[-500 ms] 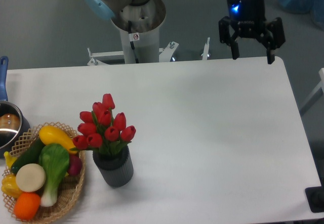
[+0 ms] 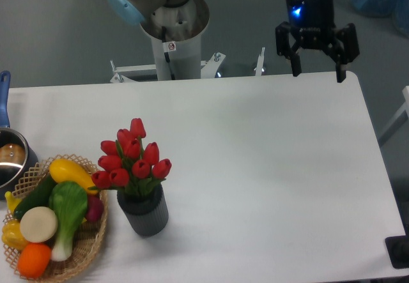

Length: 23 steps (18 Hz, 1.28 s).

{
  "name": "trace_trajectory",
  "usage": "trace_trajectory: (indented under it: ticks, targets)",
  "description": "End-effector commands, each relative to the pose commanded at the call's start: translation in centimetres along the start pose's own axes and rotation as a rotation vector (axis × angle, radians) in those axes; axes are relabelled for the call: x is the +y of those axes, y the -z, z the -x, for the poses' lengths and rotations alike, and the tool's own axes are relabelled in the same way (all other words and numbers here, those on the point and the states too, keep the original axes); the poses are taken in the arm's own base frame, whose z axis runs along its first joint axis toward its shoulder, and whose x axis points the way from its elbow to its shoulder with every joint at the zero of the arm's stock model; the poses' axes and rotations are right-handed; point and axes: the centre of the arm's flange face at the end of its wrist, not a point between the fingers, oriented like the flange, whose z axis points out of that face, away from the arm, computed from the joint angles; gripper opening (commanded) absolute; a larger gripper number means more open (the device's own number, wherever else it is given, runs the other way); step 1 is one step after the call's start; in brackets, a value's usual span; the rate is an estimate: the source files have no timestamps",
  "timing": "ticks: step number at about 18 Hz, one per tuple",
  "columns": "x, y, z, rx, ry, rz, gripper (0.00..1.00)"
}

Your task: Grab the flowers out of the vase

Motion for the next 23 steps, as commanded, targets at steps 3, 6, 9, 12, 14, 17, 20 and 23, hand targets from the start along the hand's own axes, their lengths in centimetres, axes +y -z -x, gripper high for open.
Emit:
trace_trajectory:
  ticks: [3,6,9,12,14,17,20,23]
  targets:
    - [-0.3,-0.9,-1.0,0.025,0.072,-0.098,1.00]
    - [-1.3,-1.0,-1.2,0.032,0.215,-0.153,1.00]
    - [-2.5,-1.9,-1.8,0.075,0.269,-0.266,1.00]
    - [-3.4,-2.5,-2.5,0.132,0.279,-0.396,1.00]
    - [-3.5,-2.7,-2.7,0.141,0.277,-0.413,1.00]
    - [-3.4,-3.1,-3.1,0.146,0.279,-0.405,1.00]
    - [-4.6,-4.2,-4.5,0.184,0.262,-0.417,1.00]
    - [-5.5,-5.6,-4.9,0.204,0.245,-0.430,1.00]
